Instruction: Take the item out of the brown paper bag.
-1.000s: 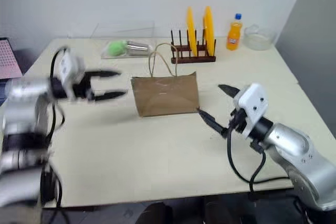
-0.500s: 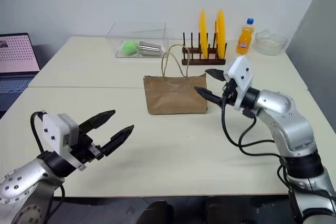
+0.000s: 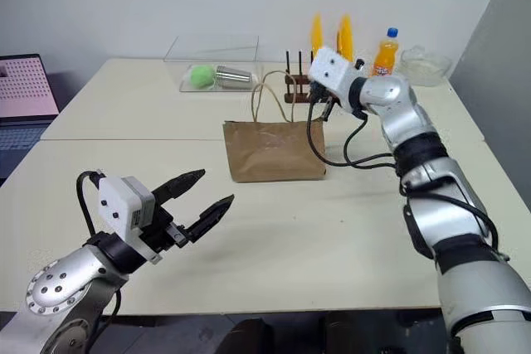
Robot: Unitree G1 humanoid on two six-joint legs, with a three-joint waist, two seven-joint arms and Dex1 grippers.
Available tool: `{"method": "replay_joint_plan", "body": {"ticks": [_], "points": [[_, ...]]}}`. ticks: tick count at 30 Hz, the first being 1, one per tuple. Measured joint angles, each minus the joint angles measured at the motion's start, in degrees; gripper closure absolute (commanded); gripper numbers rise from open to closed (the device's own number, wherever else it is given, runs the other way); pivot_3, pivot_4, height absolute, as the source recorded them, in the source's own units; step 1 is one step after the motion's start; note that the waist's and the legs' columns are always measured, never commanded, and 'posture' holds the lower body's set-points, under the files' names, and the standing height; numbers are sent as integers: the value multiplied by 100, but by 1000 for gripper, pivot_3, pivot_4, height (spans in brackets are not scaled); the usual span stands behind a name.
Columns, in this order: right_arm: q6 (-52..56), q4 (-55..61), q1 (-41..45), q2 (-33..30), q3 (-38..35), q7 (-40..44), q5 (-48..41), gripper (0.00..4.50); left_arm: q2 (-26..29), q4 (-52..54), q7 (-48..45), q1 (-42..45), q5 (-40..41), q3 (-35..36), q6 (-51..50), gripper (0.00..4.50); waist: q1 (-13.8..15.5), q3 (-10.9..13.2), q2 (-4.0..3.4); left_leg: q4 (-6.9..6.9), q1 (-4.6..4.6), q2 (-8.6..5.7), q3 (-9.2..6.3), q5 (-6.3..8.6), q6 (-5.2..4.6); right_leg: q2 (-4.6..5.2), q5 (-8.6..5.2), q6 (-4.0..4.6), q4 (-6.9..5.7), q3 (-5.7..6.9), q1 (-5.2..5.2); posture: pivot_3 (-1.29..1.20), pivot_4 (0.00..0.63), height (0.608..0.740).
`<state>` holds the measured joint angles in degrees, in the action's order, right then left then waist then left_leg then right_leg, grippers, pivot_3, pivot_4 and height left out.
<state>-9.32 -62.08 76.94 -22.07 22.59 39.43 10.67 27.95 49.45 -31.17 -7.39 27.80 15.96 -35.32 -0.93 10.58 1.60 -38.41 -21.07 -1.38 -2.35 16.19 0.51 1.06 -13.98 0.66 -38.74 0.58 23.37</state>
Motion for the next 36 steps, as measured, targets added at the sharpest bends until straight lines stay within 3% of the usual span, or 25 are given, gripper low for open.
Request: {"method": "replay_joint_plan", "body": {"ticks": [5, 11, 16, 21, 26, 31, 36], "points": [[-460, -944, 215, 262, 285, 129, 655, 4475, 146, -314, -279, -166, 2, -5, 385, 881, -8, 2, -2, 31, -1, 0, 3, -1, 1, 1, -2, 5, 13, -2, 12, 0, 150, 740], [-1103, -834, 181, 141, 268, 1473, 617, 4475, 288, -576, -675, -718, -108, -8, 1000, 881, -53, 4, -6, 41, 4, 3, -2, 0, 0, 0, -6, 11, 13, 3, 13, 0, 150, 740], [-1295, 777, -605, -370, 62, 3258, 0, 4475, 464, -829, -1051, -1261, -293, -36, 1501, 881, -43, 9, -14, 41, 11, 3, -6, 0, -1, 1, -8, 10, 17, 6, 4, 0, 150, 740], [-612, 2888, -1661, -870, 6, 4108, -523, 4475, 669, -874, -1298, -1478, -392, -78, 1779, 881, -37, 11, -18, 41, 13, 5, -9, 0, 0, 1, -9, 9, 17, 8, 2, 0, 150, 740], [63, 4367, -2437, -1247, -5, 4300, -737, 4475, 816, -904, -1484, -1590, -401, -98, 1889, 881, -37, 13, -20, 42, 13, 7, -10, 0, 0, 0, -30, -9, 17, 12, 3, 0, 150, 740], [429, 5014, -2690, -1294, -150, 4113, -844, 4475, 1160, -1007, -1847, -1533, -340, 6, 2044, 881, -38, 13, -21, 42, 14, 9, -13, 0, 0, 0, -34, -7, 16, 18, 3, 0, 150, 740], [1157, 6088, -3403, -1491, -787, 3755, -1441, 4500, 1931, -2004, -2655, -565, -526, 189, 2931, 608, 81, 13, -21, 44, 7, 8, -27, 0, 1, 0, -38, -3, 24, 31, 2, 0, 150, 740]]}}
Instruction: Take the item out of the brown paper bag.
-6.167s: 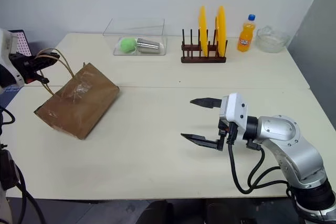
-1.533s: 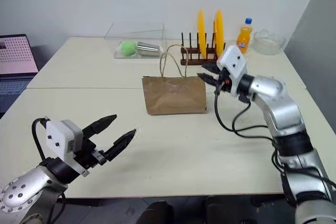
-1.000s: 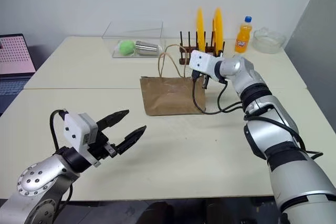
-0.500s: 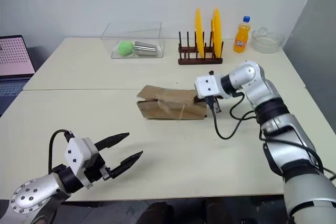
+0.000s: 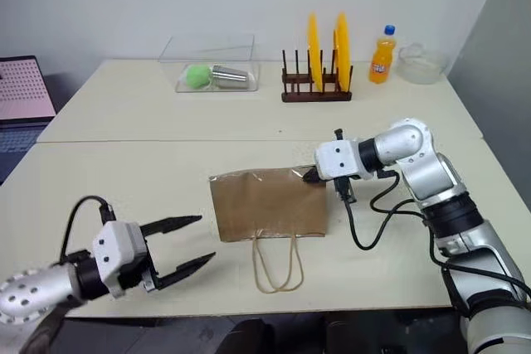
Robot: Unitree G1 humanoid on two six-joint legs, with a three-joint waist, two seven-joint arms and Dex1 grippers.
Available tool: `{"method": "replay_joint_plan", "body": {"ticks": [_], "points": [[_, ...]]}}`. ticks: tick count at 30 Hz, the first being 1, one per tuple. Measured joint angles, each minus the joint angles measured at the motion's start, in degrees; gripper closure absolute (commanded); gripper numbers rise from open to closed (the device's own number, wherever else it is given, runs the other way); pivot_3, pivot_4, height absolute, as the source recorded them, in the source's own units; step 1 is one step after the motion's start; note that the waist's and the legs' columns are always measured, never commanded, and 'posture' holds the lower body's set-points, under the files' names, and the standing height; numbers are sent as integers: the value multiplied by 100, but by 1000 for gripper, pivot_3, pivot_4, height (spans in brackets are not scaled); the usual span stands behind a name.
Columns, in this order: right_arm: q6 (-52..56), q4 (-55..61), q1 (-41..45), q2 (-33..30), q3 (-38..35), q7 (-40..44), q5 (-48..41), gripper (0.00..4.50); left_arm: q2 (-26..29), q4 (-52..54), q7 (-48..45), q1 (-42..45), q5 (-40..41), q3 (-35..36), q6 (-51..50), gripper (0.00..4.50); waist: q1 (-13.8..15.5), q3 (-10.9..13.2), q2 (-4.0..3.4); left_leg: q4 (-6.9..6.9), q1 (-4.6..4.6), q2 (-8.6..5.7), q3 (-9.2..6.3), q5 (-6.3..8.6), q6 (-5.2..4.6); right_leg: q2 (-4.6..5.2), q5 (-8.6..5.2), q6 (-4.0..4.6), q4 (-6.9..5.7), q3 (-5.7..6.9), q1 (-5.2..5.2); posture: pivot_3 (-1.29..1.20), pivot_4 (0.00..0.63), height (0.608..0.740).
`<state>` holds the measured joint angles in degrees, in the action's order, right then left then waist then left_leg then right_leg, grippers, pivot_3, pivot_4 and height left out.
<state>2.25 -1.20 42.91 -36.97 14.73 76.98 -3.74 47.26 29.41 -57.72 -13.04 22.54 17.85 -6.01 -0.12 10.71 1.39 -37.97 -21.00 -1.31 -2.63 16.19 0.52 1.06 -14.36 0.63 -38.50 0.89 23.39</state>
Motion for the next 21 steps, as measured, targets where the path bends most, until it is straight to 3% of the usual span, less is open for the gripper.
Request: {"method": "replay_joint_plan", "body": {"ticks": [4, 8, 15, 21], "points": [[1097, 1248, -1025, -484, -343, -82, -615, 4147, 413, -849, -644, 1192, -200, -345, 694, 55, 70, 9, -19, 2, -18, -2, -5, 0, 0, 1, 12, -17, 44, 5, -4, 0, 150, 740], [2270, 2718, -2508, -855, -966, -472, -1388, 4019, 400, -1491, -1409, 2420, -562, -1415, 1489, 0, 139, 9, -18, 1, -49, -2, -8, 1, -1, 2, 32, 0, 66, 9, 6, 0, 150, 740], [3196, 4480, -4106, -915, -1552, -1590, -1917, 1631, 175, -2000, -2185, 3225, -813, -2514, 2089, 0, 37, 10, -19, -2, -65, -1, -11, 0, -1, -3, 18, -33, 56, 11, 26, 0, 150, 740], [3486, 5105, -4473, -747, -1503, -2548, -1783, 1631, -324, -2581, -2281, 3621, -1459, -3224, 3052, 0, 18, 10, -18, -14, -56, -3, -8, -1, -1, -5, 35, -62, 58, 4, 13, 0, 150, 740]]}}
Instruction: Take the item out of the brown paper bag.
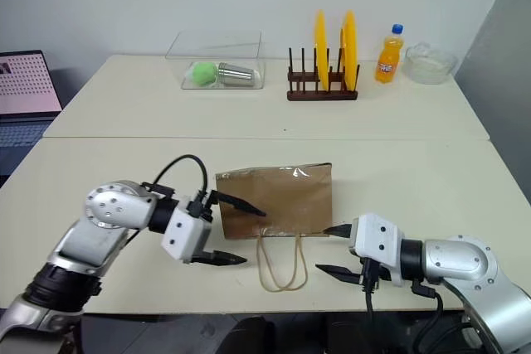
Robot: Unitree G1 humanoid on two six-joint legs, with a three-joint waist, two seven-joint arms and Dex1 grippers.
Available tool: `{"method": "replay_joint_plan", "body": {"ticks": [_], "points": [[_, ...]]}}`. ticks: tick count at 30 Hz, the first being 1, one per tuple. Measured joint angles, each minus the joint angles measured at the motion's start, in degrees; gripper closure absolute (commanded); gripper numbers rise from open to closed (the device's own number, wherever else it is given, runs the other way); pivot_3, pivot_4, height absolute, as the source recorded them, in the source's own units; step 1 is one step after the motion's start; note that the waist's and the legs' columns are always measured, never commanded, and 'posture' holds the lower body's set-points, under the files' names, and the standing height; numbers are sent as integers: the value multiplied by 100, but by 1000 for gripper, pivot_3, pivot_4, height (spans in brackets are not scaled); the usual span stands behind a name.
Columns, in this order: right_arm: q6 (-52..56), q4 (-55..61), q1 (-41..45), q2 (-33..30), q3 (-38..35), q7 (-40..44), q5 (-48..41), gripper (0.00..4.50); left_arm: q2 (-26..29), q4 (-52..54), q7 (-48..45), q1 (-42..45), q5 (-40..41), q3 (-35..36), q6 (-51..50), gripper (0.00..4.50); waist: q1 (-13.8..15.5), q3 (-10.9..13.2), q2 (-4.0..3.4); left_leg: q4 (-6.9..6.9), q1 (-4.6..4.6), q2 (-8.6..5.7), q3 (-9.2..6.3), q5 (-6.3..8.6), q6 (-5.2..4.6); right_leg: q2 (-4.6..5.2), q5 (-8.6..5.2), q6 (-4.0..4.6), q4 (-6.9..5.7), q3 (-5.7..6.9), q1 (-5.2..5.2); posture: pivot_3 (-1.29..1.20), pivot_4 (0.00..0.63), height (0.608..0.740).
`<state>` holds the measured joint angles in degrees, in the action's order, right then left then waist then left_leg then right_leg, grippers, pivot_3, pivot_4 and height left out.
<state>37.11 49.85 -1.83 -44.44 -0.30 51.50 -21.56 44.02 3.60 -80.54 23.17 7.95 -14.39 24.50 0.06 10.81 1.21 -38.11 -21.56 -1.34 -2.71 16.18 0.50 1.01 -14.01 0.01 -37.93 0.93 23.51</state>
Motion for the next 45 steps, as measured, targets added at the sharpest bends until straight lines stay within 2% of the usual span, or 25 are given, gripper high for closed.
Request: {"method": "replay_joint_plan", "body": {"ticks": [8, 20, 21, 23, 30, 35, 40, 45], "points": [[548, 436, -180, -58, -98, -550, -290, 1631, -444, -877, 250, 88, -688, -573, 1188, 0, 3, -1, 2, 1, -9, -2, -3, 0, 0, 1, 0, 0, 10, 1, 2, 0, 150, 740], [991, 514, -341, -312, -532, -917, -818, 1631, -971, -1570, 632, 490, -1079, -1100, 1950, 0, 6, -5, 7, -3, -3, -5, -4, 0, -2, 1, 2, -4, 8, 3, -8, 0, 150, 740], [1003, 516, -346, -331, -536, -943, -877, 1605, -993, -1603, 651, 531, -1119, -1154, 2006, 390, 6, -6, 7, -3, -2, -5, -4, 0, -2, 1, 2, -4, 8, 3, -8, 0, 150, 740], [1027, 519, -347, -367, -538, -998, -914, 1605, -1003, -1696, 677, 599, -1187, -1268, 2133, 875, 5, -7, 6, -3, 1, -5, -4, 0, -2, 1, 2, -4, 8, 3, -10, 0, 150, 740], [1059, 523, -350, -464, -546, -1172, -1127, 1605, -1000, -1912, 785, 642, -1332, -1498, 2394, 2991, 4, -8, 8, -3, 8, -6, -4, 0, -2, 1, 2, -4, 10, 3, -21, 0, 150, 740], [1006, 524, -386, -587, -533, -1202, -1117, 1605, -992, -1928, 734, 640, -1225, -1571, 2150, 4478, 2, -8, 9, -3, 8, -6, -6, 0, -2, 1, 2, -4, 9, 4, -21, 0, 150, 740], [549, 524, -473, -908, -361, -1060, -778, 1605, -1007, -1261, 740, 635, -374, -1369, 710, 4478, -8, -8, 9, -3, 7, -6, -8, 0, -2, 1, 2, -5, 10, 6, -20, 0, 150, 740], [-263, 519, -596, -1038, -21, -834, -204, 1605, -1023, -848, 831, 752, 101, -984, -426, 4478, -11, -7, 10, -3, 8, -5, -10, 0, -2, -2, 1, -5, 10, 9, -20, 0, 150, 740]]}}
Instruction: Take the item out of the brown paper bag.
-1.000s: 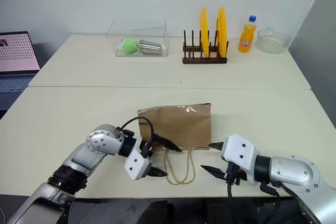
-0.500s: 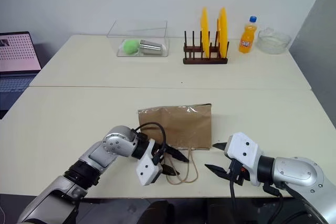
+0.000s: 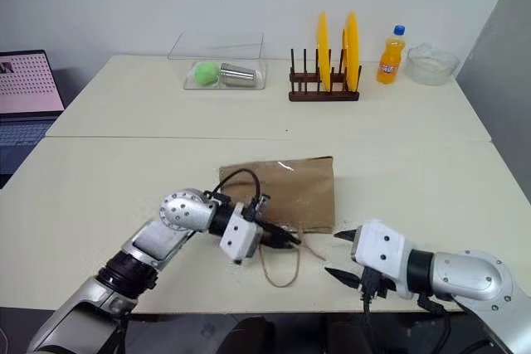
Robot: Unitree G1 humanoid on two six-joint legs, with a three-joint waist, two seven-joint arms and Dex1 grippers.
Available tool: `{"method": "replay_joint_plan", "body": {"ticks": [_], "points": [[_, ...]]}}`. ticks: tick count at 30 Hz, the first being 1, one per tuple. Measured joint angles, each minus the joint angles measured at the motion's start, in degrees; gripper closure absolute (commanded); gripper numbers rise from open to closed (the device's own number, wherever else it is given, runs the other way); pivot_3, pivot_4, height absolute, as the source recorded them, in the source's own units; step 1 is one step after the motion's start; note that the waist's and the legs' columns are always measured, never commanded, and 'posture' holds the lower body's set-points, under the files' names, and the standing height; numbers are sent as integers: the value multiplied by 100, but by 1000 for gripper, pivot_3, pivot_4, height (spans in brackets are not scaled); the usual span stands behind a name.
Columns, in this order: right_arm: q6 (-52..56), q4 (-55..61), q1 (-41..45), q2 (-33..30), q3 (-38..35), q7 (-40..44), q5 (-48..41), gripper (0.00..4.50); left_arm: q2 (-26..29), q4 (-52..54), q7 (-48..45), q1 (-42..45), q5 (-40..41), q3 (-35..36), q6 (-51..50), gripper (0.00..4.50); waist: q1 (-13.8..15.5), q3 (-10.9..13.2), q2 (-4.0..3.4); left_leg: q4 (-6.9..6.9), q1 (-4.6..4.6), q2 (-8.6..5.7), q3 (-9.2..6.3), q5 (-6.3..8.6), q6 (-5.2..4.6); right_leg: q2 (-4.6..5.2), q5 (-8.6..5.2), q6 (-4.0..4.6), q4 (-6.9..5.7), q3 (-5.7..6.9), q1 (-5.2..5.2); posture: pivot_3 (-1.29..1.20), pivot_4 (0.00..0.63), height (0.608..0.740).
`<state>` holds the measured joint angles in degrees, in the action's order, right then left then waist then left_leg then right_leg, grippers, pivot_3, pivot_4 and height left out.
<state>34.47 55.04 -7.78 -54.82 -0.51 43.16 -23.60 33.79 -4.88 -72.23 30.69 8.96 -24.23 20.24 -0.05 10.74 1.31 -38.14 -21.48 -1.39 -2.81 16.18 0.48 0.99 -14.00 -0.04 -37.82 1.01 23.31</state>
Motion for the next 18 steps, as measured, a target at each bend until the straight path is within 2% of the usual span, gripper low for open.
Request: {"method": "replay_joint_plan", "body": {"ticks": [3, 8, 13, 18], "points": [[-991, -112, 2, -43, 435, 87, 831, 1605, -47, 56, 154, 341, 163, 292, -565, 4478, -1, 0, 2, -1, 0, 0, 1, 0, 0, 0, 0, 0, 2, 0, 0, 0, 150, 740], [-2342, -669, 465, 150, 1252, 171, 2011, 1605, -141, 53, 181, 509, 201, 494, -843, 4478, -14, 1, 4, 0, 1, 1, 5, -1, 3, -2, 0, -1, 3, -6, 0, 0, 150, 740], [-3325, -1565, 1191, 707, 2046, 139, 3137, 1605, -180, -21, 162, 591, 182, 530, -874, 4478, -7, 1, 5, -2, 3, 0, 3, -2, 4, -2, 0, 0, -2, -7, 0, 0, 150, 740], [-3943, -2279, 1472, 1012, 2544, 183, 3808, 1605, -236, -168, 161, 758, 119, 602, -873, 4478, -3, 1, 5, -2, 1, -1, 5, -2, 4, -2, 0, 2, -1, -10, 1, 0, 150, 740]]}}
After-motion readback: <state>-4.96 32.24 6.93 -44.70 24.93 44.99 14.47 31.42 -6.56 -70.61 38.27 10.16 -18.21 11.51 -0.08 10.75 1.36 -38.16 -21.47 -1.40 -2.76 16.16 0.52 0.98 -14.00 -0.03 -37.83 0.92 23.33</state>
